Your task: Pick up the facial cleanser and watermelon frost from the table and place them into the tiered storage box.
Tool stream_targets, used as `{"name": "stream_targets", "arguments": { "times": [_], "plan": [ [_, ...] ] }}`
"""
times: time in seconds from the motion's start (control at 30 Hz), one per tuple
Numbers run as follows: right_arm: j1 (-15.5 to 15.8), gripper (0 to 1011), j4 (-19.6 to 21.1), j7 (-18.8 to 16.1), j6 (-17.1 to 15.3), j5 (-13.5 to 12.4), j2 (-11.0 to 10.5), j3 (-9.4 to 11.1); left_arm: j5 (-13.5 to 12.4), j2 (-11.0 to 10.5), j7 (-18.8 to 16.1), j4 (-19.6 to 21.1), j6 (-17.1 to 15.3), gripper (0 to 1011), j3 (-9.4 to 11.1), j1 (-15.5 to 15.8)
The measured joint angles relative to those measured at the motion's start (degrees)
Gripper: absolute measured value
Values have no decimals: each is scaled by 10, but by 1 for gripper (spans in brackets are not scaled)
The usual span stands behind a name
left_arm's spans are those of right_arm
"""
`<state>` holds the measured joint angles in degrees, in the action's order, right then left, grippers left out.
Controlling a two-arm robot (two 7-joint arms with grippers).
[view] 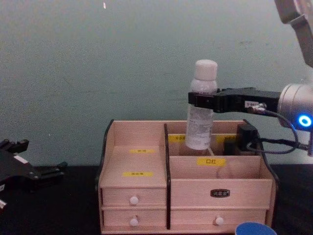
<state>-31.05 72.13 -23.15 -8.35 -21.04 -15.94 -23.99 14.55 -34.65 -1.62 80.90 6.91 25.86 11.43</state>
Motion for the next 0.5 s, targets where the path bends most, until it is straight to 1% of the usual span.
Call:
{"name": "stream_targets", "arguments": {
  "times": [0.3, 0.5],
  "plan": [
    [-14, 588, -27, 1, 0, 7, 12, -4, 0, 0, 0, 0, 0, 1001, 0, 0],
    [-18, 586, -37, -1, 1, 13, 14, -7, 0, 0, 0, 0, 0, 1001, 0, 0]
  ]
}}
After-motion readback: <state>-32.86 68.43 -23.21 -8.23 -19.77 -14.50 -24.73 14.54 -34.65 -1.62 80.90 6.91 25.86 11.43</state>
